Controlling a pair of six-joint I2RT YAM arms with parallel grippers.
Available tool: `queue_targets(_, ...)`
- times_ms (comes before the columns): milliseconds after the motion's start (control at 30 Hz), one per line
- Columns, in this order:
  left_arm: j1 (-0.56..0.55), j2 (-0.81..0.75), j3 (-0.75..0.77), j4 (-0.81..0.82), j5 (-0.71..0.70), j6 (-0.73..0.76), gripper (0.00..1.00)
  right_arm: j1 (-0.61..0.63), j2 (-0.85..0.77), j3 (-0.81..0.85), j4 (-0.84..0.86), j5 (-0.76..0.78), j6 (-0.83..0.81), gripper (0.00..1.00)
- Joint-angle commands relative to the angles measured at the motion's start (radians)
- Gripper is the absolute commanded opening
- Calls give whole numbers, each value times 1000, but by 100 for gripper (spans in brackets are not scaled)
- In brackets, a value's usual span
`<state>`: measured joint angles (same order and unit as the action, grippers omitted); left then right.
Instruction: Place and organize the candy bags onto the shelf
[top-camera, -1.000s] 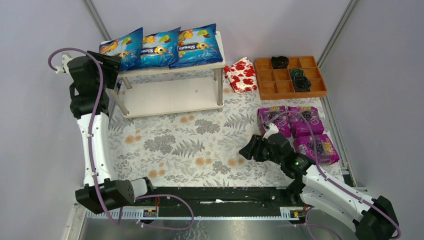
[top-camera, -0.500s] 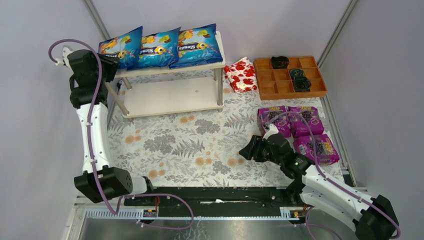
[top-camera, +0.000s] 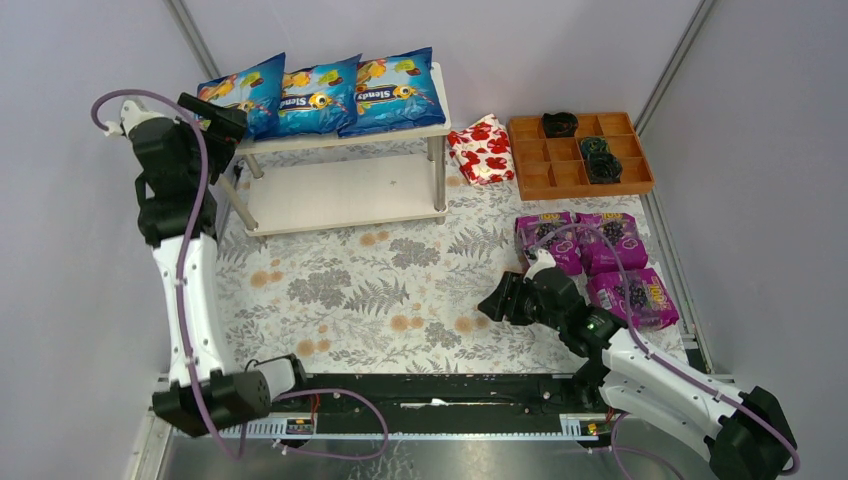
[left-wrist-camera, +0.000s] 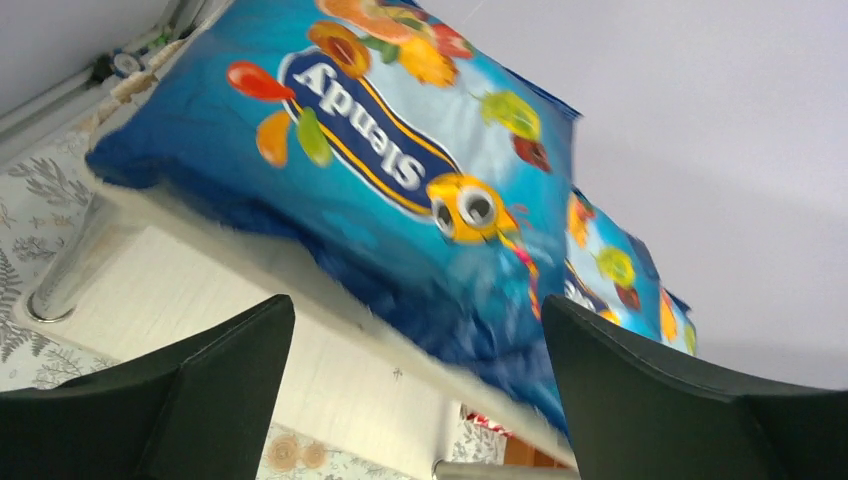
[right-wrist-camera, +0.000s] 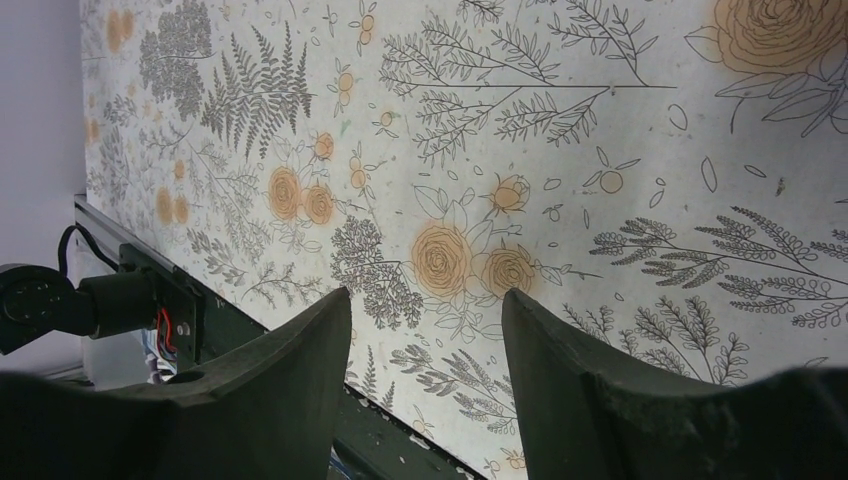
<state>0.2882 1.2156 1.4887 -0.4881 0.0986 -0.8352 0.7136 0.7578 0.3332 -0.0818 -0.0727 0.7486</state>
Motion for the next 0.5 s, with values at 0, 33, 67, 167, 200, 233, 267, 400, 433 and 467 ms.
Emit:
queue_targets(0, -46, -180, -48, 26, 12, 147, 99, 4, -16, 52, -50, 26, -42, 64)
queue_targets(33, -70, -205, -57, 34, 35, 177, 99, 3, -19, 67, -70, 38, -52, 64)
queue_targets(67, -100, -220, -63, 47, 81, 213, 99, 3, -20, 79, -91, 52, -62, 65)
queue_targets(167, -239, -249, -104, 149, 302, 313, 99, 3, -24, 113, -144, 103, -92, 66)
queue_targets(200, -304, -261, -127, 195, 360, 336, 99, 3, -25, 122, -159, 120, -99, 66)
queue_targets(233, -360, -274, -153, 229, 407, 356, 99, 3, -25, 130, -177, 137, -109, 67)
queue_targets(267, -405, -287, -182, 257, 439, 365, 99, 3, -24, 139, -189, 153, -117, 68)
queue_targets(400, -576, -316, -340, 326, 432, 374, 99, 3, -10, 165, -212, 210, -131, 74)
queue_targets(433, -626, -306, -370, 328, 415, 383, 99, 3, -3, 172, -215, 221, -133, 75)
queue_targets(467, -684, -285, -395, 329, 396, 399, 99, 3, 6, 182, -223, 238, -137, 77)
